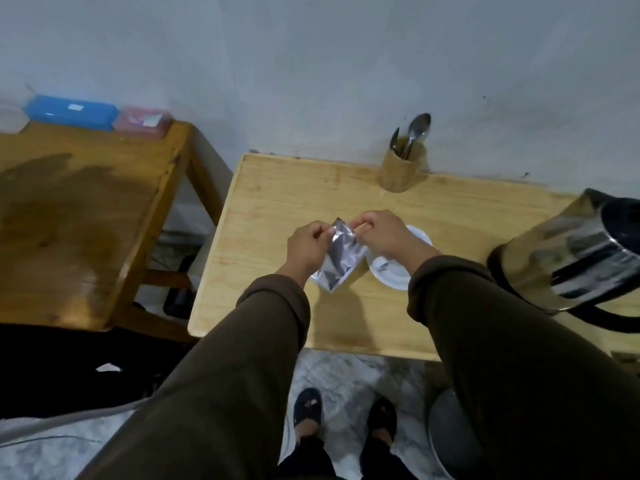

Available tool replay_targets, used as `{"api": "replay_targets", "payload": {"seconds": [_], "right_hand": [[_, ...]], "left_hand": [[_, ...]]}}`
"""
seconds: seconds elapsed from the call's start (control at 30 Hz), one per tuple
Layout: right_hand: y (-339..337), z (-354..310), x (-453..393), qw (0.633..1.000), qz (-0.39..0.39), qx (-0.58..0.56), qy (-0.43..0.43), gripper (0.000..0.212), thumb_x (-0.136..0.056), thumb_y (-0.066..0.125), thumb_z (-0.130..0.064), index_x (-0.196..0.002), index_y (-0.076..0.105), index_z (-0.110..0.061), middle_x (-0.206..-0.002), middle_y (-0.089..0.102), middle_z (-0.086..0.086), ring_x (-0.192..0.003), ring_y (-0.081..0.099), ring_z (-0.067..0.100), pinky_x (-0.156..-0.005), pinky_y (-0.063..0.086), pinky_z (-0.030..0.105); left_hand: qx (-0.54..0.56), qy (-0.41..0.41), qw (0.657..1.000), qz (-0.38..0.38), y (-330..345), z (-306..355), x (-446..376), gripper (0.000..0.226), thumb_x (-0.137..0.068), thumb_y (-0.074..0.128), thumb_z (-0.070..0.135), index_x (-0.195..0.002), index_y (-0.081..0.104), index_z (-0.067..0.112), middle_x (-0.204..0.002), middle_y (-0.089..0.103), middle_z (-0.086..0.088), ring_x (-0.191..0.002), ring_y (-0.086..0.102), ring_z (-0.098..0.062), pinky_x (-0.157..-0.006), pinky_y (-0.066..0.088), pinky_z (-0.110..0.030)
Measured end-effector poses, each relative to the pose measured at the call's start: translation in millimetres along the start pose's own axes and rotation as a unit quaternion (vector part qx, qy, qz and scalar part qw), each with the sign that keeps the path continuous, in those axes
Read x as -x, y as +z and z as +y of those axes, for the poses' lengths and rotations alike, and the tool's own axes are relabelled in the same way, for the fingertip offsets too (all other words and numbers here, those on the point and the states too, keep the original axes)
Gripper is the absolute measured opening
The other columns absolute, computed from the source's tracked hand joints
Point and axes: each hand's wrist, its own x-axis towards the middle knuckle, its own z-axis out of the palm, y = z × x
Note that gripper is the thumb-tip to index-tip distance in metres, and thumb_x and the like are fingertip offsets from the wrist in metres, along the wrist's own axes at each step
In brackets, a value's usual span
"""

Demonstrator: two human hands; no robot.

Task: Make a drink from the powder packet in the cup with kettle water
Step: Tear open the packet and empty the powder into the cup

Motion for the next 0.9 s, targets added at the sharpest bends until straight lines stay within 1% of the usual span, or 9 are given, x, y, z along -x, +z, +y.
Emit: {"api": "replay_targets", "payload": {"seconds": [0.07,0.13,0.23,0.3,0.47,0.53,0.63,0.77,0.9], "right_hand": [[-12.1,2.6,9.6,1.0,0.01,-0.013,-0.011,0.025,-0.082,0.055,-0.008,-0.101,0.07,-0.014,-0.084,0.06,0.002,-0.078,0.052,0.017,-0.058,0.038,0.021],[-23.1,6.7,17.9,0.998,0.042,-0.033,-0.03,0.02,-0.082,0.062,-0.013,-0.1,0.07,-0.014,-0.073,0.057,-0.004,-0.076,0.053,0.015,-0.062,0.039,0.022],[-39.9,14.0,25.5,0.993,0.102,-0.027,-0.061,0.02,-0.084,0.055,-0.006,-0.092,0.072,-0.013,-0.076,0.06,-0.003,-0.08,0.055,0.015,-0.071,0.04,0.022],[-51.5,19.0,29.6,0.99,0.117,-0.03,-0.073,0.018,-0.082,0.057,-0.005,-0.084,0.071,-0.015,-0.07,0.059,-0.003,-0.08,0.056,0.016,-0.073,0.041,0.022],[-78.0,35.2,38.1,0.99,0.092,-0.065,-0.079,0.03,-0.08,0.066,-0.008,-0.063,0.058,-0.031,-0.076,0.064,0.009,-0.076,0.059,0.019,-0.078,0.052,0.035],[-86.5,41.9,39.0,0.988,0.087,-0.075,-0.101,0.025,-0.079,0.068,-0.01,-0.064,0.059,-0.028,-0.068,0.06,0.005,-0.071,0.057,0.017,-0.073,0.05,0.031],[-97.6,48.2,40.6,0.984,0.083,-0.069,-0.138,0.003,-0.081,0.069,-0.014,-0.078,0.067,-0.013,-0.063,0.055,-0.003,-0.061,0.049,0.007,-0.056,0.039,0.01],[-105.0,53.9,38.8,0.98,0.089,-0.047,-0.17,0.004,-0.083,0.065,-0.011,-0.08,0.064,-0.011,-0.077,0.059,0.002,-0.072,0.05,0.015,-0.056,0.034,0.012],[-105.6,55.2,36.0,0.975,0.105,0.0,-0.195,0.013,-0.085,0.059,-0.003,-0.076,0.055,-0.012,-0.079,0.053,0.004,-0.074,0.045,0.017,-0.054,0.03,0.013]], "left_hand": [[0.015,0.027,0.999,-0.014,2.0,13.4,4.1,0.022,-0.092,0.057,0.024,-0.098,0.071,0.008,-0.088,0.068,-0.007,-0.084,0.057,-0.018,-0.079,0.044,-0.028],[0.008,0.056,0.998,-0.038,6.1,27.7,9.9,0.022,-0.091,0.058,0.02,-0.105,0.071,0.007,-0.097,0.071,-0.012,-0.086,0.055,-0.014,-0.076,0.042,-0.024],[0.002,0.079,0.994,-0.072,14.6,51.4,18.9,0.026,-0.092,0.058,0.016,-0.114,0.068,0.009,-0.113,0.07,-0.012,-0.093,0.054,-0.009,-0.07,0.041,-0.012],[0.005,0.084,0.993,-0.084,21.2,65.3,23.0,0.025,-0.092,0.058,0.015,-0.113,0.069,0.01,-0.116,0.07,-0.012,-0.095,0.054,-0.009,-0.076,0.042,-0.017],[-0.009,0.096,0.994,-0.058,42.7,91.2,35.1,0.02,-0.094,0.055,0.018,-0.1,0.071,0.01,-0.087,0.067,-0.003,-0.085,0.055,-0.013,-0.079,0.04,-0.024],[-0.023,0.101,0.994,-0.025,52.7,98.6,38.1,0.019,-0.093,0.055,0.02,-0.095,0.071,0.009,-0.085,0.067,-0.008,-0.084,0.055,-0.015,-0.079,0.042,-0.025],[-0.054,0.107,0.993,0.002,64.5,109.1,42.8,0.018,-0.092,0.056,0.019,-0.093,0.072,0.01,-0.09,0.072,-0.01,-0.085,0.059,-0.016,-0.084,0.047,-0.03],[-0.064,0.094,0.993,0.035,75.9,120.3,48.6,0.02,-0.092,0.054,0.018,-0.096,0.072,0.009,-0.101,0.073,-0.009,-0.091,0.061,-0.018,-0.089,0.048,-0.032],[-0.044,0.049,0.997,0.038,84.3,127.5,50.2,0.022,-0.093,0.052,0.019,-0.097,0.072,0.01,-0.093,0.07,-0.008,-0.085,0.059,-0.019,-0.079,0.046,-0.028]]}}
